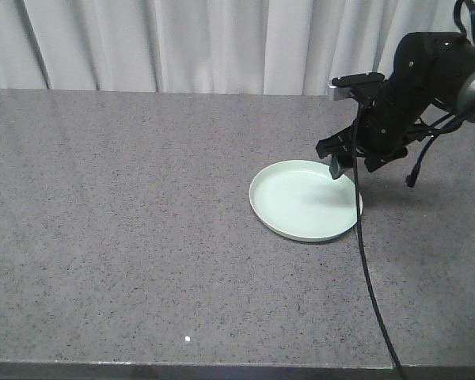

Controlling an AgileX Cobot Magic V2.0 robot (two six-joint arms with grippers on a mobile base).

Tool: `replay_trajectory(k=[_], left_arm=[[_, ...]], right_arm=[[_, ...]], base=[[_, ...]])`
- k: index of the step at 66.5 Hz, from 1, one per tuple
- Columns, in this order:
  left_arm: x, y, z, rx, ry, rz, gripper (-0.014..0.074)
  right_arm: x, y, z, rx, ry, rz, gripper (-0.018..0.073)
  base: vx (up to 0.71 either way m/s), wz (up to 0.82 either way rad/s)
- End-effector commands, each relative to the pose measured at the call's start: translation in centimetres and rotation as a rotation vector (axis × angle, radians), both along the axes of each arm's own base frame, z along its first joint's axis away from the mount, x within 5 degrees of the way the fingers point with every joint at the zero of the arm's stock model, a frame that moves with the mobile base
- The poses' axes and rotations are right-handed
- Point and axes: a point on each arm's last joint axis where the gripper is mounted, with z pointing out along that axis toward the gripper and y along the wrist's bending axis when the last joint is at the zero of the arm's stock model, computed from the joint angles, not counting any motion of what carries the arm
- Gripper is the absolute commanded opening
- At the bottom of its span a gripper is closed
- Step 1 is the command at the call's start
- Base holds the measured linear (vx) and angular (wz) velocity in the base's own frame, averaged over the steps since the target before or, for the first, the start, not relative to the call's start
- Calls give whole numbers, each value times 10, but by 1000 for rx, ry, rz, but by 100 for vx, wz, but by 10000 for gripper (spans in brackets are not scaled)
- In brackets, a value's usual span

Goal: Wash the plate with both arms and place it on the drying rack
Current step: 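Lower the right gripper onto the plate rim and close on it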

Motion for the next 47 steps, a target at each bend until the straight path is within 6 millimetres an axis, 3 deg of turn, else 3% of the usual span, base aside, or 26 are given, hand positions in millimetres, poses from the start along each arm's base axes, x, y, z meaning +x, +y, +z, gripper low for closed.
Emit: replay_trajectory(k=[1, 14, 35, 42, 47], left_arm=[[-1, -1, 3, -5, -75, -6, -6], [-1, -1, 3, -5, -75, -6, -6], [-1, -1, 3, -5, -75, -6, -6], [-1, -1, 3, -5, -75, -6, -6], [-1, -1, 3, -5, -75, -6, -6]], right_arm=[[2, -5, 23, -21, -64, -32, 464], [10, -5, 0, -40, -14, -36, 464], [14, -7, -17, -70, 29, -38, 460], [14, -7, -22, -73, 55, -41, 421], [13, -7, -23, -75, 62, -40, 343]], base=[[0, 0], [0, 0], [0, 0], [0, 0], [0, 0]])
